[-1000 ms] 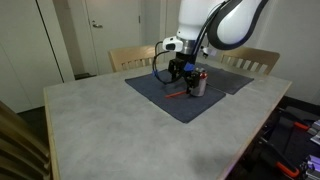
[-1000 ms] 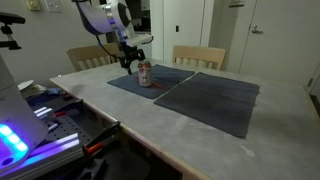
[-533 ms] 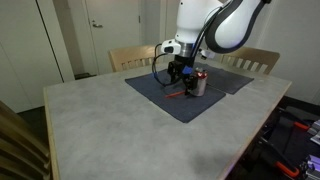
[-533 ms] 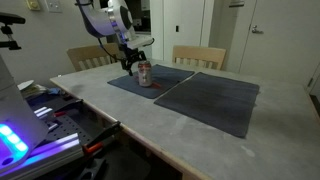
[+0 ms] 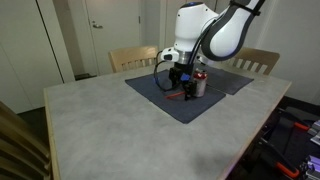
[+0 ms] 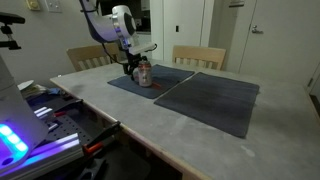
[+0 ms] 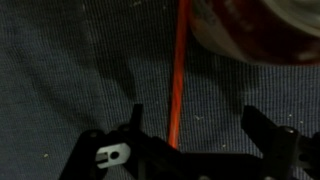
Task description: Put the straw inside the can
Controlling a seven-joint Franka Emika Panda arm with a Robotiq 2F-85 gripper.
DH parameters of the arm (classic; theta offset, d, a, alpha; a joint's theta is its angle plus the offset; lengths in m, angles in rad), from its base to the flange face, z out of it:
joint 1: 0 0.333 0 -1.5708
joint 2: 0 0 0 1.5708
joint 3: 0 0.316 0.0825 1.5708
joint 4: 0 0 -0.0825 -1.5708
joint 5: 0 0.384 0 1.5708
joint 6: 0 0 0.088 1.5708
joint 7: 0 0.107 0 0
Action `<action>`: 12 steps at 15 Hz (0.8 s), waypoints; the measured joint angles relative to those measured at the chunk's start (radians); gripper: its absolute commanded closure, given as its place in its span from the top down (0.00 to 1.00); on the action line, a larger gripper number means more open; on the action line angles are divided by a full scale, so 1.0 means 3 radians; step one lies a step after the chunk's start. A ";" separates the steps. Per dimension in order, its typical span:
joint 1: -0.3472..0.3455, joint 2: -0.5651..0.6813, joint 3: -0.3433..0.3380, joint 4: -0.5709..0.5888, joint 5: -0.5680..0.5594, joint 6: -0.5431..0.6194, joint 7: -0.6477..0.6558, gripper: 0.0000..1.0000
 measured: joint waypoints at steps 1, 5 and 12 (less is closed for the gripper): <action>-0.0002 0.0024 0.0000 0.0009 0.0000 0.0002 0.0010 0.98; -0.0027 0.0072 0.0000 0.0039 0.0001 0.0015 0.0034 0.99; -0.0225 0.0078 0.0097 0.0071 0.0130 0.0034 0.0027 1.00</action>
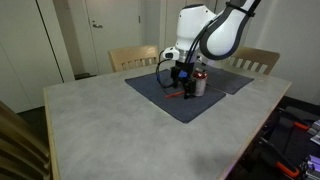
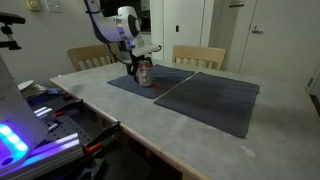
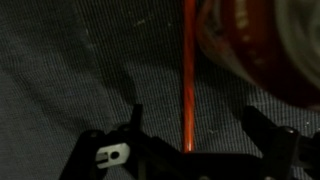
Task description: Put the straw inside the can
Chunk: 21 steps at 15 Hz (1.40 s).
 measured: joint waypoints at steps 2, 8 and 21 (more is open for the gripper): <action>-0.0093 0.0000 0.0082 0.0003 0.0122 -0.0006 -0.0043 1.00; -0.0292 0.0007 0.0275 0.0044 0.0429 -0.0034 -0.0211 0.94; -0.0339 0.0044 0.0325 0.0065 0.0501 -0.0064 -0.0263 0.58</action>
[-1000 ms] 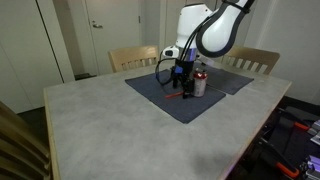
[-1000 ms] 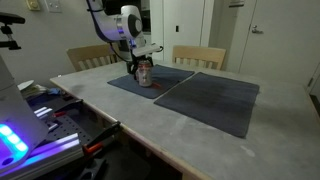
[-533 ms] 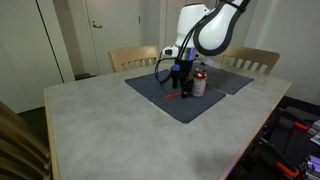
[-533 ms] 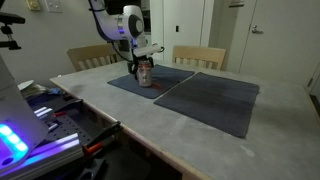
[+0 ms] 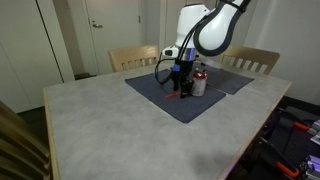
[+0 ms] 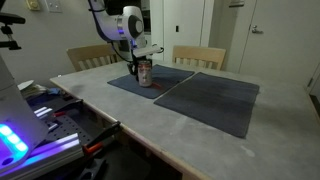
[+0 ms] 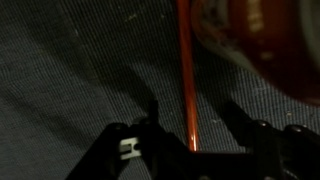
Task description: Put the straw inside the can
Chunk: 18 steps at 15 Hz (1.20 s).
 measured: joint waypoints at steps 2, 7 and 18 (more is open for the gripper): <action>0.0000 -0.0003 0.0007 -0.0003 0.0000 0.0000 0.0000 0.59; 0.0000 -0.0004 0.0012 -0.0003 0.0000 0.0000 0.0000 0.60; 0.0000 -0.0014 0.0022 -0.0006 0.0000 0.0000 0.0000 0.76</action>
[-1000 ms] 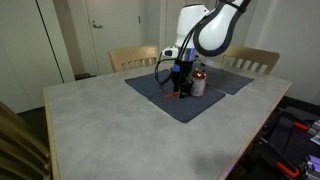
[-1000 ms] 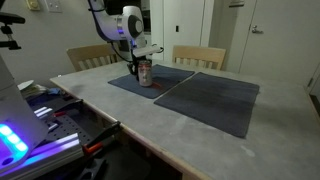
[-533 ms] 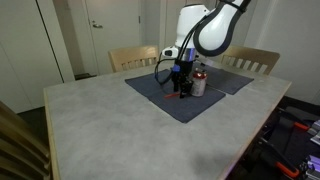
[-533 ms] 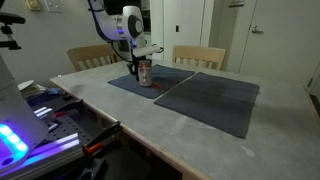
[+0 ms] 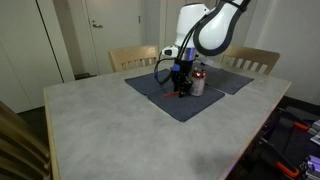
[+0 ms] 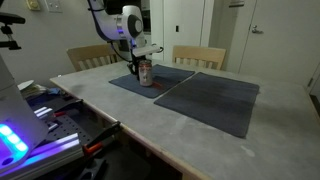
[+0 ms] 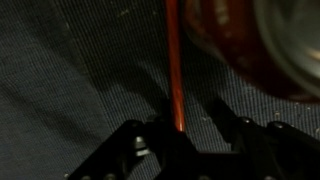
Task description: Put the straw inside the can
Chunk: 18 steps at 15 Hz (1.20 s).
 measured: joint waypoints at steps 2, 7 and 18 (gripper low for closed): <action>0.0000 0.0002 0.0000 0.0000 0.0000 0.0000 0.0000 0.91; 0.0000 0.0004 0.0005 -0.0003 0.0000 0.0000 -0.0001 0.80; -0.0007 -0.0004 0.0020 0.0013 0.0000 0.0000 -0.0014 0.44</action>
